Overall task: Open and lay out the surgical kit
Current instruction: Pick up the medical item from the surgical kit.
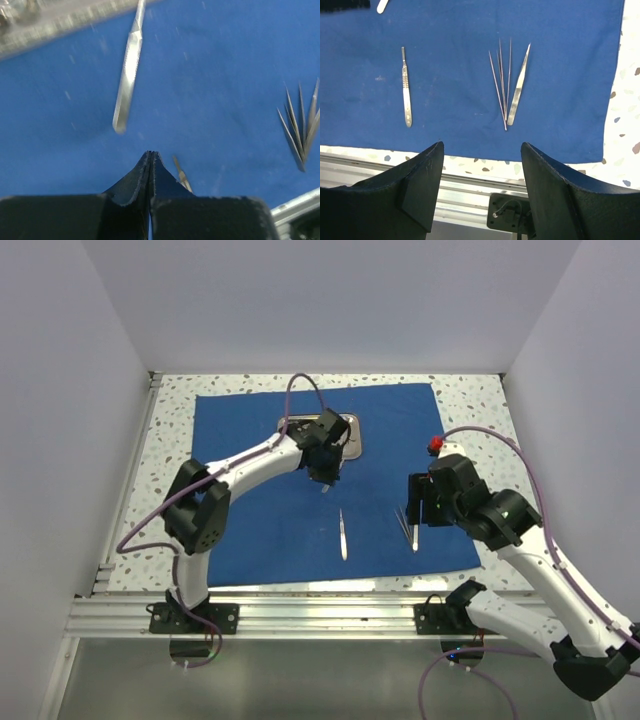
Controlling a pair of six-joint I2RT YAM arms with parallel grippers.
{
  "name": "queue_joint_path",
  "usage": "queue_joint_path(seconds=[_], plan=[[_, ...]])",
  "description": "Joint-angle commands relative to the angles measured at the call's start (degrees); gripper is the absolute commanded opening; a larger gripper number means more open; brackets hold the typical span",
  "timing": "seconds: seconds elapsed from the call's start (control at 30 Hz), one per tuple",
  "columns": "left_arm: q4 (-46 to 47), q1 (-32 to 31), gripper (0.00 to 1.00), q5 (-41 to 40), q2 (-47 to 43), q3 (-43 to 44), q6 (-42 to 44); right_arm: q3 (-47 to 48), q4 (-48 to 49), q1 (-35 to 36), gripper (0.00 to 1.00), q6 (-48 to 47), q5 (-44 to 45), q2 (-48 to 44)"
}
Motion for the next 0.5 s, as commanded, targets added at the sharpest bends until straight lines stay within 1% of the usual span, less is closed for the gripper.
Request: queue_joint_path(seconds=[0.0, 0.07, 0.1, 0.13, 0.17, 0.2, 0.23, 0.27, 0.3, 0.33, 0.47], plan=[[3.31, -4.72, 0.00, -6.12, -7.24, -6.29, -9.28, -1.06, 1.86, 0.00, 0.67, -1.31, -3.00, -1.40], [5.06, -5.87, 0.00, -6.84, -8.91, -8.67, -10.61, -1.77, 2.04, 0.00, 0.66, -1.49, -3.88, -2.20], [5.42, -6.13, 0.00, -8.75, -9.27, -9.99, -10.61, -2.29, 1.95, 0.00, 0.67, -1.58, -4.58, -2.37], [5.51, -6.49, 0.08, -10.08, -9.36, -10.17, -10.26, -2.47, 1.87, 0.09, 0.67, -1.66, -4.94, -2.81], [5.60, -6.40, 0.28, -11.22, -9.27, -10.09, -9.65, -2.56, 1.69, 0.00, 0.67, -1.84, -5.29, -3.07], [5.77, -6.49, 0.37, -13.76, -9.10, -9.65, -8.95, -2.74, 1.43, 0.00, 0.66, -2.01, -5.55, -3.25], [5.78, -6.40, 0.43, -15.18, -8.66, -9.04, -7.20, -2.82, 1.34, 0.09, 0.66, -2.02, -5.64, -3.77], [5.78, -6.40, 0.52, -16.23, -7.26, -7.20, -5.96, -2.82, 1.16, 0.09, 0.66, -2.19, -5.64, -4.04], [5.60, -6.40, 0.55, -18.33, -6.20, -5.97, -4.65, -2.65, 0.64, 0.09, 0.66, -2.37, -5.38, -4.22], [4.03, -6.31, 0.60, -19.66, -3.67, -2.82, -2.63, -2.48, 0.46, 0.09, 0.66, -2.54, -5.29, -4.39], [1.73, -6.14, 0.60, -22.57, 3.01, 4.39, 2.91, -1.25, -1.21, 0.00, 0.66, -2.89, -3.89, -4.57]])
